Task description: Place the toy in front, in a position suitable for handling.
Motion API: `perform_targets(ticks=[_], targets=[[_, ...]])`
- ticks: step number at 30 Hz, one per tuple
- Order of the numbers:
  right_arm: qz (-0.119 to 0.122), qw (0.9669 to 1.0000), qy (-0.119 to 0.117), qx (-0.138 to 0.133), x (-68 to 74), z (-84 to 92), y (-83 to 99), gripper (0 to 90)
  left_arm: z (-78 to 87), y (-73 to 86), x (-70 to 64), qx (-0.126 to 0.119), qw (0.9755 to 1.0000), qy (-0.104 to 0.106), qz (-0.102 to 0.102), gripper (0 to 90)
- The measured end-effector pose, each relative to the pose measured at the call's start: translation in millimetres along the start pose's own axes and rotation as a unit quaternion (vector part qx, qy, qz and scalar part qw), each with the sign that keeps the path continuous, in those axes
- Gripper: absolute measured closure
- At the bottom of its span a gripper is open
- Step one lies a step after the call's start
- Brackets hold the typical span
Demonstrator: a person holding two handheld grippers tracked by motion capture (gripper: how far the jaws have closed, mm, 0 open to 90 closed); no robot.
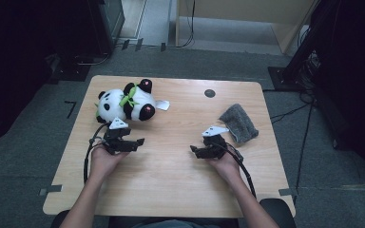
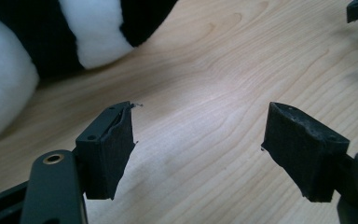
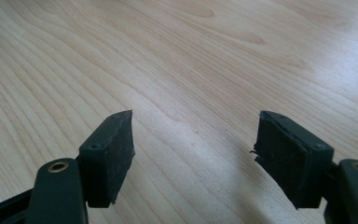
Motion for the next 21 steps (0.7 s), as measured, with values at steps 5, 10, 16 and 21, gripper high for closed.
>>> perform_targets(ticks=[5, 10, 16, 21], targets=[[0.0, 1.0, -0.001, -0.005, -2.1, 3.0, -3.5, 30.0, 3.2, -7.9, 6.0, -0.009, 0.9999, -0.008, 0.003, 24.4], [-0.004, 0.9999, 0.0, -0.012, -6.1, 5.9, -9.9, 31.8, 8.8, -17.7, 15.5, -0.017, 0.9997, -0.02, -0.001, 24.5], [-0.008, 0.9998, -0.003, -0.018, -9.8, 8.4, -11.9, 31.8, 13.0, -24.6, 31.0, -0.011, 0.9992, -0.037, -0.004, 24.8], [-0.003, 0.9998, -0.006, -0.019, -7.4, 8.7, -13.8, 32.2, 16.0, -31.5, 40.7, -0.01, 0.9989, -0.045, -0.002, 26.0]])
Point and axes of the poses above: each handheld gripper's, and its own axes: z roughly backward along the jaws, y roughly out of its underside, x roughly to its left, the point moved 6 cm from there along -z, roughly forward along the jaws, and after that the axes turned 13 degrees about -x, right-handed, at the moved point
